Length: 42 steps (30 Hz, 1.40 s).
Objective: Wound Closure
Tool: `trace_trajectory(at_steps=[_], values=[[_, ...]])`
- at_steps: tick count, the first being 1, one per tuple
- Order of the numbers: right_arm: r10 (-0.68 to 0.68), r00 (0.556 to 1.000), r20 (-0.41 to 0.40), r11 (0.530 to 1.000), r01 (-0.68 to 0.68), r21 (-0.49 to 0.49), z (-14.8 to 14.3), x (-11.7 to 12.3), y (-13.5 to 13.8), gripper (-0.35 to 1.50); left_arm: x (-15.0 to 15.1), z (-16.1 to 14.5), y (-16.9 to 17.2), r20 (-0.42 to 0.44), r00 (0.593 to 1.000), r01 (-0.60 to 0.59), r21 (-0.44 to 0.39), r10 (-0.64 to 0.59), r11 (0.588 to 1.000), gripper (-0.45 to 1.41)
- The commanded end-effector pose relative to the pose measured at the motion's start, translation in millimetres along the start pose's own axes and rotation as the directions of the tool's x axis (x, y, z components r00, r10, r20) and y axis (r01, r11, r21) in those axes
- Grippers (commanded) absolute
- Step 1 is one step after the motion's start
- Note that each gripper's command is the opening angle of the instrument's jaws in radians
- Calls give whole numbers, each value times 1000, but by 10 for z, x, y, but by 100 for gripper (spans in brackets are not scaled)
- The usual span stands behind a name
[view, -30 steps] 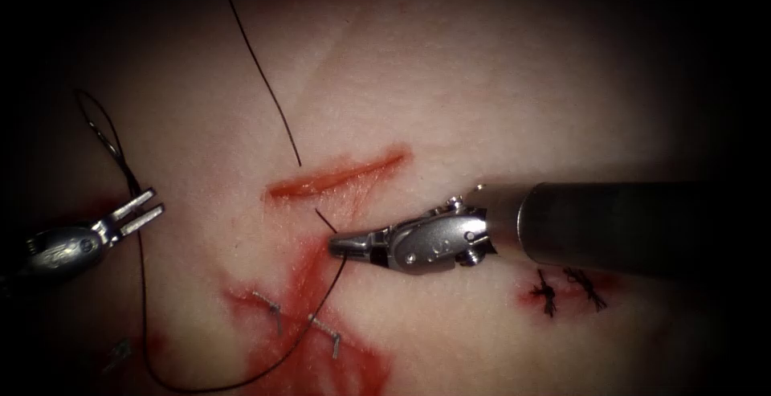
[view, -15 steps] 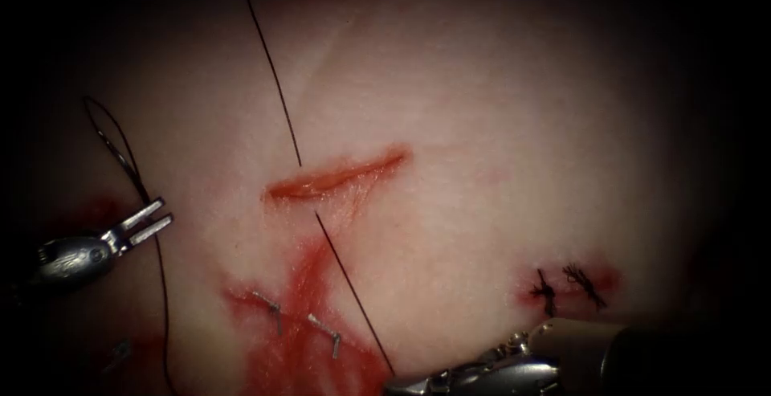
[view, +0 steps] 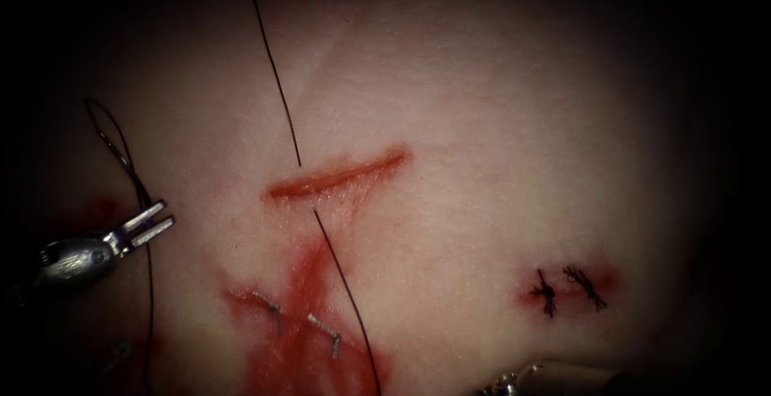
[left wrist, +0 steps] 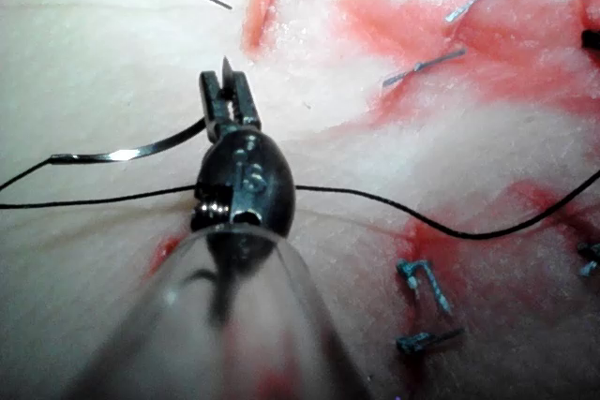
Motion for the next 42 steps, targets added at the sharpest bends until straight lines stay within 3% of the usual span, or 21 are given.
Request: trace_trajectory(at_steps=[1,6,11,15,17,18,19,27,31,38,39,40,42], values=[[1,1000,3,1000,-1,-5,5,-4,7,128,-3,7,2,0,1000,1,-1,-1,1000,-45],[-26,999,42,998,28,-59,-16,-23,83,126,-9,-9,-16,27,1000,-4,17,4,1000,-45],[-68,995,73,993,74,-87,-18,-44,124,126,-12,-13,-19,31,1000,-4,24,3,1000,-45],[-100,990,98,988,110,-107,1,-72,146,128,-10,-10,-17,34,999,-3,30,2,1000,-45],[-109,989,95,986,120,-112,8,-80,150,126,-10,-10,-17,35,999,-3,31,2,1000,-45],[-126,988,85,985,135,-112,27,-101,154,123,-10,-9,-15,36,999,-3,33,2,999,-45],[-132,987,86,984,141,-112,33,-108,153,123,-10,-9,-15,38,999,-3,36,2,999,-45],[-184,982,45,975,188,-117,76,-163,142,118,-10,-9,-14,38,999,-3,37,2,999,-45],[-179,984,19,969,179,-168,85,-154,146,116,-9,-6,-13,36,999,-3,36,1,999,-45],[-181,983,21,968,182,-170,104,-150,146,109,-8,-5,-11,33,999,-2,33,1,999,-45],[-182,983,20,968,183,-169,105,-150,146,94,-9,-5,-11,33,999,-2,33,1,999,-45],[-189,982,11,969,188,-161,102,-152,143,-35,-9,-5,-11,32,999,-2,33,1,999,-45],[-190,980,55,974,196,-118,99,-156,139,-35,-8,-5,-10,33,999,-2,34,1,999,-45]])
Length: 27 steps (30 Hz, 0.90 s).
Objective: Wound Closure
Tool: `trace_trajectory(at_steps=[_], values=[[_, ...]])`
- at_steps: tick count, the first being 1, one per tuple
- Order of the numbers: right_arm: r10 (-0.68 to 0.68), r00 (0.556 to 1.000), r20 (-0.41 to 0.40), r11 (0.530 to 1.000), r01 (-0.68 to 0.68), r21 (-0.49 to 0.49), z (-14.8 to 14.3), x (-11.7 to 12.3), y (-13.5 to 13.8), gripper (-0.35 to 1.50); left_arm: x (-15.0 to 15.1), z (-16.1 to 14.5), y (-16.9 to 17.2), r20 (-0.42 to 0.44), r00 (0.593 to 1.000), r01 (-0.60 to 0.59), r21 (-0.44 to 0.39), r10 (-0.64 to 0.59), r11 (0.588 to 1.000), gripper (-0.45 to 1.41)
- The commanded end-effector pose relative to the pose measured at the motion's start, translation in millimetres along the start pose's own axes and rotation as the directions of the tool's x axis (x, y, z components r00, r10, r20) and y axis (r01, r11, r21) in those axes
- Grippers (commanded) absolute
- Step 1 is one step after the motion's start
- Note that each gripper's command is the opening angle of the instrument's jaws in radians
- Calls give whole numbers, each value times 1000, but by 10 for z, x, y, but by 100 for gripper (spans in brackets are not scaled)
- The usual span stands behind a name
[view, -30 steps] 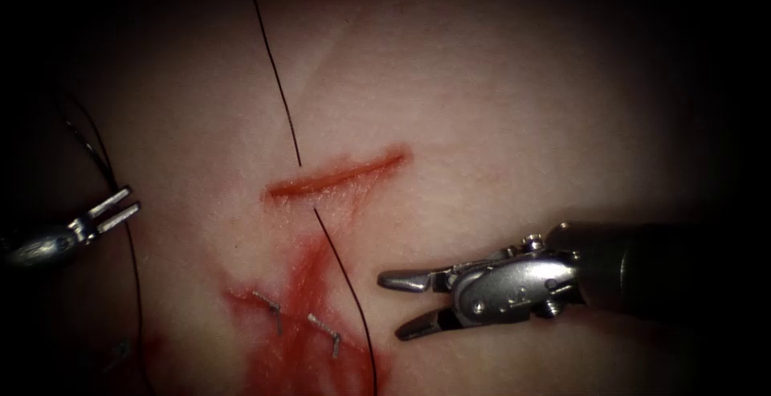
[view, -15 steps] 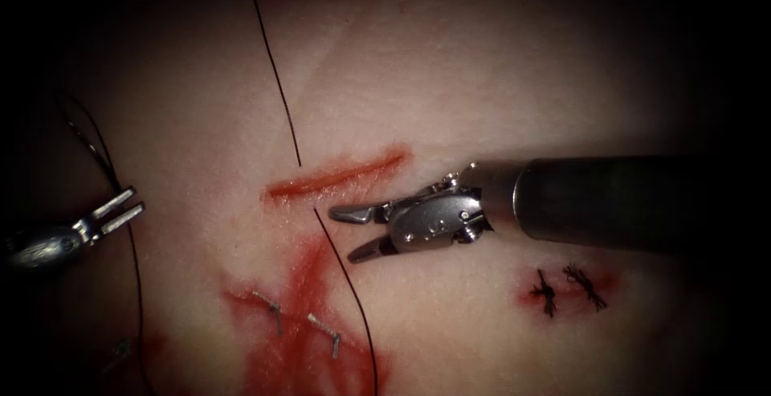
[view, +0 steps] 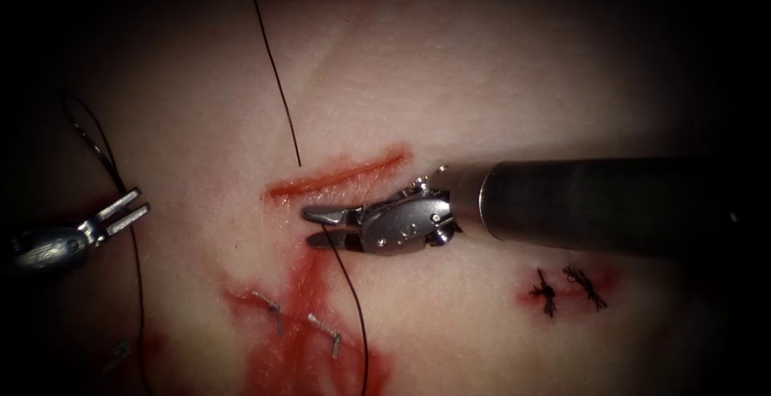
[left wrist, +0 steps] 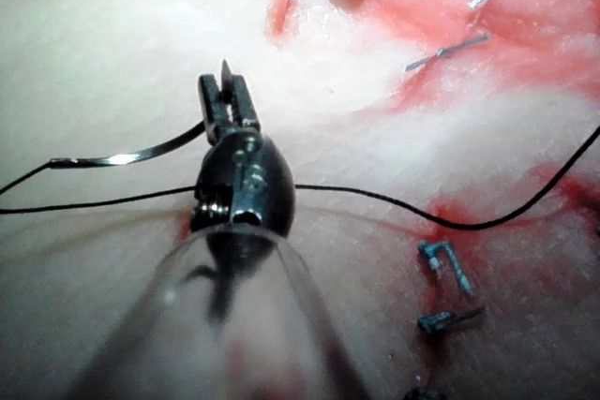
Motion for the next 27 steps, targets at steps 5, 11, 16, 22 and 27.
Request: trace_trajectory(at_steps=[5,11,16,22,27], values=[[-5,1000,18,1000,4,25,-2,0,-12,-35,-3,7,3,-3,1000,0,-3,0,1000,-45],[-8,1000,17,1000,8,20,-42,12,-23,-35,-3,8,5,-6,1000,0,-4,0,1000,-45],[-6,1000,9,1000,5,30,-86,40,-48,-35,-2,9,6,-7,1000,0,-5,0,1000,-45],[1,1000,11,994,-2,110,-117,80,-80,-35,0,12,9,-12,1000,0,-10,0,1000,-45],[4,1000,-9,984,-2,177,-129,119,-102,-35,0,12,9,-12,1000,0,-9,0,1000,-45]])
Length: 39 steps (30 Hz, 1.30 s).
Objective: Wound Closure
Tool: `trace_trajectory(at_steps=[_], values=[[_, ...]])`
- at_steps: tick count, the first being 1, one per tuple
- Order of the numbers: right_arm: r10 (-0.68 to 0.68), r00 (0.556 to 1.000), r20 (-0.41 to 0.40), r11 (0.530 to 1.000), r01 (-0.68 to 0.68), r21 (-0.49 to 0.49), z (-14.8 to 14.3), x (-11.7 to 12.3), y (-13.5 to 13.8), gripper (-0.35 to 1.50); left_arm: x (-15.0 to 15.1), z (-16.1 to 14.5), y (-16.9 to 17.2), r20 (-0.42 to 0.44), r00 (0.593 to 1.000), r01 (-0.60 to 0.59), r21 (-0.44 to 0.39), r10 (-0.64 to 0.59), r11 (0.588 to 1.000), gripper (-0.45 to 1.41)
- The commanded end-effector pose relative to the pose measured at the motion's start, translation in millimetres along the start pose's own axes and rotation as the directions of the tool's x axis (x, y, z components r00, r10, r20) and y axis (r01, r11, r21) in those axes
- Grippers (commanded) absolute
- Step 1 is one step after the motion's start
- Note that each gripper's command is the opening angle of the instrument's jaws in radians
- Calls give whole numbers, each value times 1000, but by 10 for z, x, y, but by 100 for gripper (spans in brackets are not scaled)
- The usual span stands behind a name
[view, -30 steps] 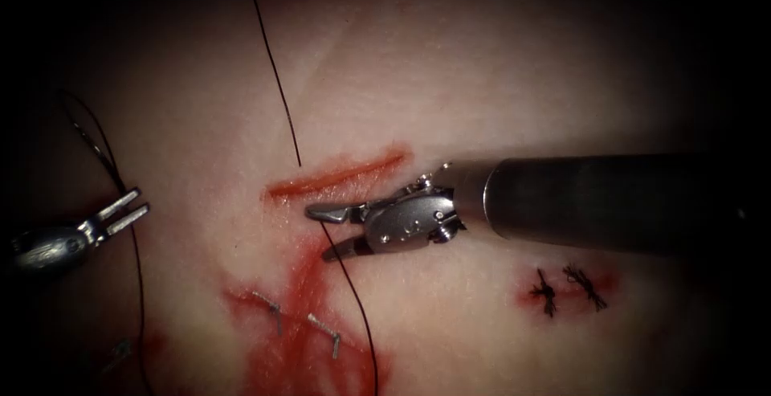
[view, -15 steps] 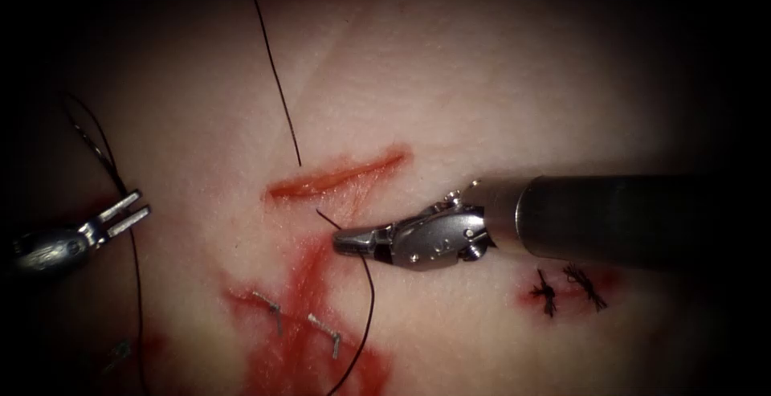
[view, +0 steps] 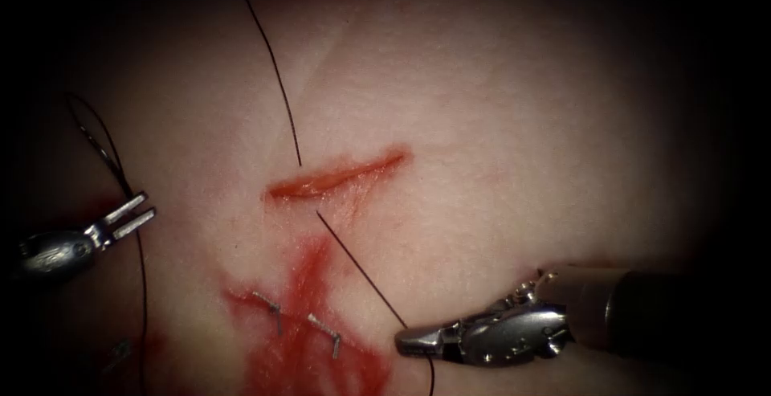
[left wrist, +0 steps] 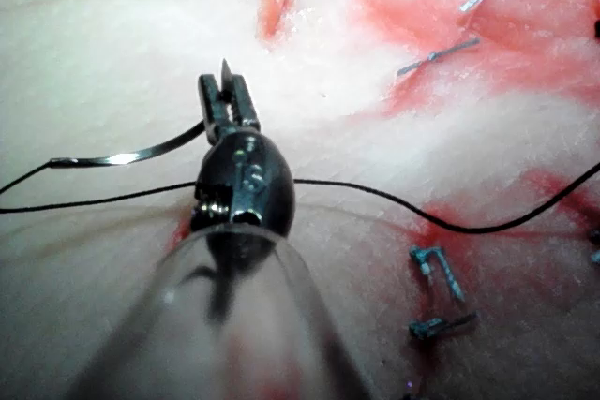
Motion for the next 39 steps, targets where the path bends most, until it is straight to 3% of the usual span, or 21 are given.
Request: trace_trajectory(at_steps=[1,7,12,13,14,16,20,22,23,25,28,32,39], values=[[-1,1000,-7,999,1,37,7,25,-23,-35,-3,7,3,-1,1000,0,0,0,1000,-45],[7,999,-35,991,-2,136,8,62,-49,-35,-3,7,3,-1,1000,0,0,0,1000,-45],[47,998,-46,986,-39,163,12,60,-38,-35,-3,8,3,-3,1000,0,-2,0,1000,-45],[86,996,-34,989,-81,127,8,53,-15,78,-3,8,3,-3,1000,0,-2,0,1000,-45],[92,995,-30,990,-88,110,5,51,-9,93,-3,8,3,-3,1000,0,-2,0,1000,-45],[114,993,-33,990,-111,86,-2,46,9,103,-3,8,3,-3,1000,0,-2,0,1000,-45],[120,993,-17,992,-119,49,-8,27,61,106,-3,8,4,-3,1000,0,-1,0,1000,-45],[109,994,-16,993,-108,44,-6,23,69,106,-3,8,4,-3,1000,0,-1,0,1000,-45],[83,997,-9,996,-83,29,3,6,93,108,-3,8,4,-3,1000,0,-1,0,1000,-45],[76,997,-1,997,-76,18,12,-6,106,110,-3,8,4,-3,1000,-1,-1,1,1000,-45],[72,997,12,997,-72,5,27,-21,118,118,-4,7,4,-3,1000,-1,-1,1,1000,-45],[24,999,27,999,-23,-26,75,-66,122,125,-4,6,4,-3,1000,-1,-2,1,1000,-45],[3,1000,-12,998,-4,-61,95,-102,124,115,-4,4,5,-3,1000,-1,-2,1,1000,-45]])
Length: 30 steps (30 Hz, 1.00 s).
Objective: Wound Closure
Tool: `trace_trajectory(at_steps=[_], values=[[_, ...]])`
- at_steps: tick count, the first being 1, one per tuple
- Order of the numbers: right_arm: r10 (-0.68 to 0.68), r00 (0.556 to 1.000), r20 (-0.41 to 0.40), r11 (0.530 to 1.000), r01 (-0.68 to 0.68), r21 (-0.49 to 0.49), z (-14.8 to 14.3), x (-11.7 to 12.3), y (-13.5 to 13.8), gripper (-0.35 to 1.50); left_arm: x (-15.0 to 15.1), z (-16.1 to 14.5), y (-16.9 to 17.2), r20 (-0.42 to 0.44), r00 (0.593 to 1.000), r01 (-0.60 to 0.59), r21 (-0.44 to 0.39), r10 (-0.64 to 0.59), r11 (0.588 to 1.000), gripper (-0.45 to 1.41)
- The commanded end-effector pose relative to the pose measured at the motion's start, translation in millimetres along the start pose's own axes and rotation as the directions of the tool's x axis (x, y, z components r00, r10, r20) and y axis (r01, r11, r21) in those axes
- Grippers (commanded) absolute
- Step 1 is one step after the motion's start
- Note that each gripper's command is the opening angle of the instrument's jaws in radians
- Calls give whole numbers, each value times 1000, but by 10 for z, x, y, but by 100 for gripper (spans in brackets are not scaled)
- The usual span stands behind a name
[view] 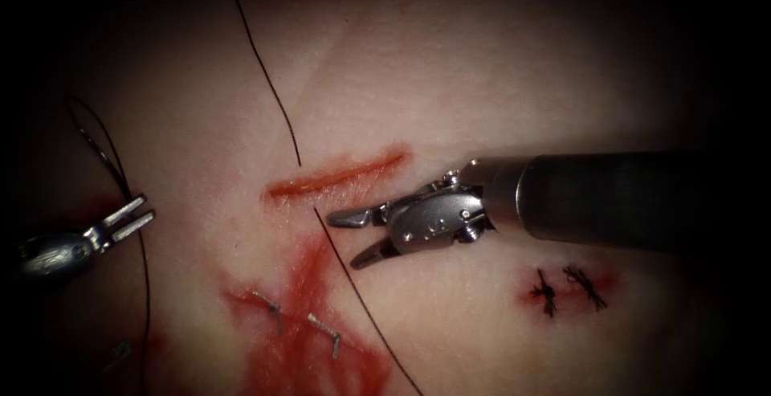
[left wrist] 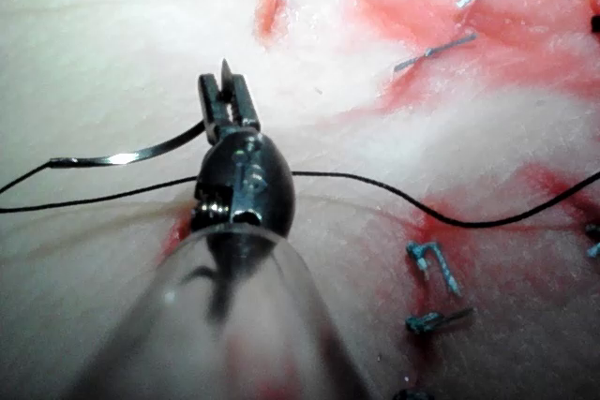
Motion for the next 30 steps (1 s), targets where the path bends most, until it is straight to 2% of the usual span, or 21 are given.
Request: trace_trajectory(at_steps=[1,9,11,14,15,16,17,18,24,25,26,27,30], values=[[7,1000,-29,1000,-8,-24,15,-15,-2,115,-3,7,3,-1,1000,0,0,0,1000,-45],[22,994,-107,997,-29,-68,39,-35,-8,110,-4,7,3,-2,1000,0,0,0,1000,-45],[39,987,-156,995,-53,-88,44,-40,-10,108,-4,6,3,-2,1000,-1,-1,1,1000,-45],[40,985,-166,995,-54,-82,46,-40,-13,91,-5,5,2,-3,1000,-1,-2,1,1000,-45],[38,985,-169,996,-52,-79,45,-40,-14,69,-5,5,2,-3,1000,-1,-2,1,1000,-45],[38,985,-169,996,-52,-79,45,-40,-14,69,-5,5,2,-3,1000,-1,-2,1,1000,-45],[37,984,-173,996,-50,-75,43,-39,-15,7,-5,5,2,-3,1000,-1,-2,1,1000,-45],[37,984,-172,996,-50,-77,40,-39,-15,-35,-5,5,2,-2,1000,-1,-2,1,1000,-45],[34,985,-171,995,-49,-84,26,-37,-22,-35,-4,5,3,-2,1000,-1,-2,1,1000,-45],[35,983,-178,995,-51,-83,19,-27,-30,-35,-4,6,2,-2,1000,-1,-2,1,1000,-45],[35,983,-178,995,-51,-83,19,-27,-30,-35,-4,6,2,-2,1000,-1,-2,1,1000,-45],[40,981,-191,996,-55,-73,4,-12,-38,-35,-4,7,3,-2,1000,-1,-1,1,1000,-45],[73,975,-210,995,-86,-53,-24,10,-48,-35,-4,7,3,-3,1000,-1,-2,1,1000,-45]])
